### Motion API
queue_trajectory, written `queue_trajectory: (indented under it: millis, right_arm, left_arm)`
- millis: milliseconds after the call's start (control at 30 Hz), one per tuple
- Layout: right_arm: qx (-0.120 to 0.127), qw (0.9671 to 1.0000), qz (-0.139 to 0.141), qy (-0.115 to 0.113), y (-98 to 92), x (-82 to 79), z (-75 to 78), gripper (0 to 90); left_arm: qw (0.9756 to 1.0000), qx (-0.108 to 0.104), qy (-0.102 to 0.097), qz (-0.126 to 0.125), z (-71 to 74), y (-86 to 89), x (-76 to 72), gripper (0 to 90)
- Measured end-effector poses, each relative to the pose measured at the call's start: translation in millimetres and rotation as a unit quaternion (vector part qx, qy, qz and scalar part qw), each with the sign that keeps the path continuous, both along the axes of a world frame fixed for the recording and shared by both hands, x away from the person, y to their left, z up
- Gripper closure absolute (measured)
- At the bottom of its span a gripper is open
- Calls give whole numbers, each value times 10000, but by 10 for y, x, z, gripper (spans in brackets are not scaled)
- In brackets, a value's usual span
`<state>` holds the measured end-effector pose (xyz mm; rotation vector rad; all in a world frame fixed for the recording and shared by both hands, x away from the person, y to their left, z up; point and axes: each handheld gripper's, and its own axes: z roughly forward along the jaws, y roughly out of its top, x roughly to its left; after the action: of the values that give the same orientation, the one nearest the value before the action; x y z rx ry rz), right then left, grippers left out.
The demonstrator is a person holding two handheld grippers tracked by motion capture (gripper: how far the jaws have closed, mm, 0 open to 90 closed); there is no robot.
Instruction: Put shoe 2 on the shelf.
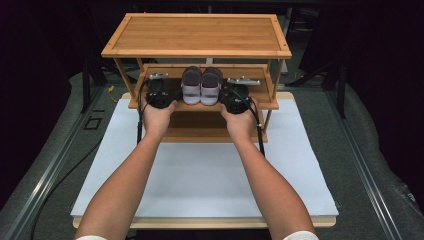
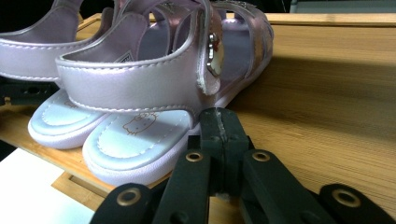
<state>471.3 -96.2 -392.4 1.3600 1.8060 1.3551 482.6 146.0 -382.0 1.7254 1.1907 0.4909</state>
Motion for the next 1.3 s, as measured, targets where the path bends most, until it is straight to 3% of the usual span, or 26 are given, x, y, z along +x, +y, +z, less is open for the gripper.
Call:
queue_trajectory:
  millis: [133,367,533,633,733,833,867,967,1000,1167,1200,1300]
  right_arm:
    - [9,10000,-42,-11,-2,5,-4,900]
    - [-26,10000,-61,-45,5,-3,-6,900]
    - [-77,9999,-65,-85,-15,-13,-3,874]
    - [153,9985,-189,-484,-9,13,-46,865]
    - [86,9993,-161,-326,-73,-35,-23,862]
    - [147,9982,-185,-553,-105,-60,-28,853]
    - [16,9993,-107,-350,-152,-113,10,850]
    - [70,9990,-79,-427,-199,-174,29,846]
    - [-61,9995,-16,-296,-235,-236,48,845]
    - [-246,9991,67,-346,-302,-405,45,837]
    - [-539,9985,-47,-14,-339,-491,81,834]
    - [-533,9985,129,6,-405,-583,68,821]
  left_arm:
    - [9999,-145,86,-28,-5,15,10,900]
    - [9999,-129,101,7,-4,22,4,894]
    - [9996,-253,80,-18,-35,64,-19,858]
    - [9998,-168,30,-62,-30,92,-53,838]
    - [9998,-199,-30,-58,-14,111,-96,824]
    - [9997,-151,-155,-99,27,132,-175,796]
    - [9996,-174,-188,-101,42,142,-206,794]
    - [9993,-258,-253,-139,81,186,-307,773]
    - [9992,-264,-262,-165,86,201,-330,757]
    - [9990,-353,-208,-158,73,294,-476,710]
    - [9989,-371,-213,-172,70,308,-499,698]
    - [9988,-363,-211,-252,41,364,-609,677]
